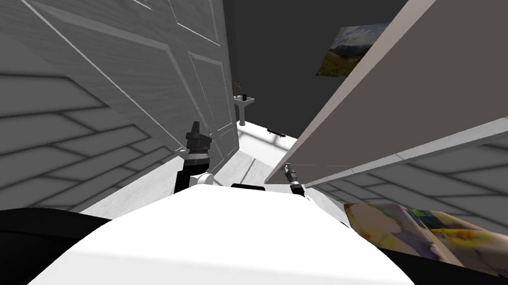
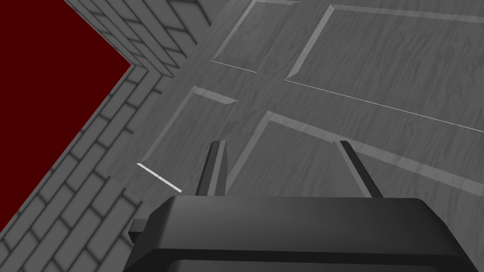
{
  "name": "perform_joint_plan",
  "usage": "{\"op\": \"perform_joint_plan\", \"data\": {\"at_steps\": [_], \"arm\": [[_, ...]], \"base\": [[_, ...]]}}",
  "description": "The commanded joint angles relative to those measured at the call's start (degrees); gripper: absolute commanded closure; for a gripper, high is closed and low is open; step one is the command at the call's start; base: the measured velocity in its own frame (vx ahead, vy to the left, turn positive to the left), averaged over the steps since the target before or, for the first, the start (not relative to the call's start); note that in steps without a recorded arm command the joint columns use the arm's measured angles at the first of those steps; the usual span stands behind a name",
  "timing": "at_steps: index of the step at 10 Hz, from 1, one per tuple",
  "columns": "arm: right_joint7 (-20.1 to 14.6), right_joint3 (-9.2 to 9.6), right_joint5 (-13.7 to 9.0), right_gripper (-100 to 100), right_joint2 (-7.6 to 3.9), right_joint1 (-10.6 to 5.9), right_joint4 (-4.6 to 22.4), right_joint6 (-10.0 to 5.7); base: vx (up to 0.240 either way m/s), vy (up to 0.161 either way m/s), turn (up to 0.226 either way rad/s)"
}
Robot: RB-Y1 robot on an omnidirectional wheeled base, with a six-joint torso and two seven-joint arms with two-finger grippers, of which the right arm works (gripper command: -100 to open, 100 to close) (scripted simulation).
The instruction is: Pull the door open
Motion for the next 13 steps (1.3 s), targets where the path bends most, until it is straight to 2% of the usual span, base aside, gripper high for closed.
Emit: {"op": "perform_joint_plan", "data": {"at_steps": [1,3,4,5,6,11,13], "arm": [[-1.0,0.65,0.4,100,-0.89,0.42,0.8,-1.63],[-2.2,1.54,1.0,100,-1.92,1.39,0.7,-3.32],[-1.7,1.4,0.9,100,-1.44,1.56,0.0,-2.21],[-2.2,1.82,1.1,100,-2.07,2.35,0.7,-4.02],[-2.3,1.9,1.1,100,-2.24,2.51,0.8,-4.46],[-3.7,2.76,1.6,100,-4.08,4.23,2.5,-9.33],[-4.0,2.94,1.6,100,-4.46,4.58,2.8,-10.34]], "base": [[-0.157,-0.056,0.042],[-0.158,-0.054,0.051],[-0.077,-0.02,0.004],[-0.181,-0.082,0.208],[-0.201,-0.09,0.16],[-0.194,-0.111,0.174],[-0.181,-0.051,0.086]]}}
